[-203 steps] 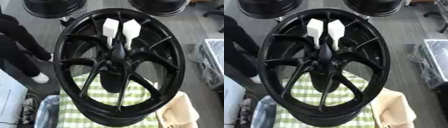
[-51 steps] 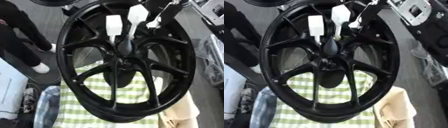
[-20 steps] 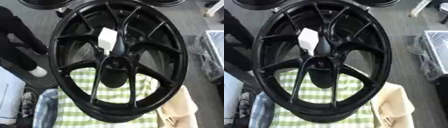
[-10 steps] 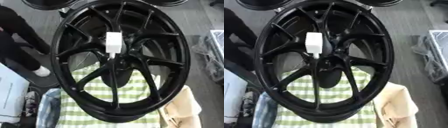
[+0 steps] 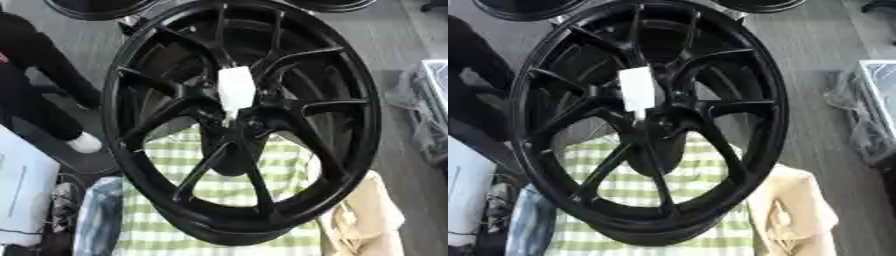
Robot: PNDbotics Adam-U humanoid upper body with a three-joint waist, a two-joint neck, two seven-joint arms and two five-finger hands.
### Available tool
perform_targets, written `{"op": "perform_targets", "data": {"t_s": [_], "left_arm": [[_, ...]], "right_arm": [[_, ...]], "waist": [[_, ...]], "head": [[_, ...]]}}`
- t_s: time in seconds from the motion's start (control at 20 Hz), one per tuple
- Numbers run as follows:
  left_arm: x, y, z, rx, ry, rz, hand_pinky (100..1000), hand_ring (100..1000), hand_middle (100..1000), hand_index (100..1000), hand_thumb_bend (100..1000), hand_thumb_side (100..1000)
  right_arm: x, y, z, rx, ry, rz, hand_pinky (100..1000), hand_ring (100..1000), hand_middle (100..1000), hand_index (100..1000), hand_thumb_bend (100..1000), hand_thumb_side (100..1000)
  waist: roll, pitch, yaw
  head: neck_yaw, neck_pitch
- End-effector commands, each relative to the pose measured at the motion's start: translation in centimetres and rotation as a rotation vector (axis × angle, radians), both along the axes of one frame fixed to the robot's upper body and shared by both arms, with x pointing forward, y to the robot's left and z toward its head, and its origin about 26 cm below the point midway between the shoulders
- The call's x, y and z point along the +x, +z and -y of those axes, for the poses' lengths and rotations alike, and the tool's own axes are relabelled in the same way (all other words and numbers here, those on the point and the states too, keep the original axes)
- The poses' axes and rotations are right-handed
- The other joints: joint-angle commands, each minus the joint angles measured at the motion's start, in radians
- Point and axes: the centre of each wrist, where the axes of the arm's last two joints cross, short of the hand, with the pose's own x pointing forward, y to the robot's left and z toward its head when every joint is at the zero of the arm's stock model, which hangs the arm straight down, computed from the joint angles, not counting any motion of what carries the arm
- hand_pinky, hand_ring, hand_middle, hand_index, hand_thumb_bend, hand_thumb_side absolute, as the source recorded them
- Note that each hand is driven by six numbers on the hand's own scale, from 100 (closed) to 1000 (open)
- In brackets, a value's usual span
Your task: Pull the pin out of the wheel hub.
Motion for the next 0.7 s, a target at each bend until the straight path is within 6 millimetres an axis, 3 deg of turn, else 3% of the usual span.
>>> {"op": "perform_targets", "data": {"t_s": [0.05,0.25,0.45,0.7], "left_arm": [[-0.1,0.8,0.0,0.007,-0.005,0.029,746,657,603,700,146,822],[0.1,1.0,0.3,0.004,-0.019,0.036,746,658,603,701,146,819],[0.1,1.1,0.5,0.000,-0.021,0.043,746,657,603,700,147,819],[0.3,1.2,0.9,-0.004,-0.037,0.052,746,658,603,700,148,818]], "right_arm": [[0.8,2.0,-3.6,0.232,0.109,0.232,882,767,668,848,100,606],[1.8,2.6,-8.9,0.522,0.329,0.353,898,784,708,862,100,738],[2.5,2.7,-12.3,0.669,0.484,0.395,894,755,695,849,100,718],[3.9,1.3,-15.1,0.759,0.532,0.424,898,736,656,832,100,682]], "waist": [[0.001,-0.009,0.005],[0.006,-0.008,0.018],[0.010,-0.006,0.027],[0.017,-0.004,0.031]], "head": [[-0.006,0.000],[-0.015,-0.006],[-0.022,-0.017],[-0.027,-0.027]]}}
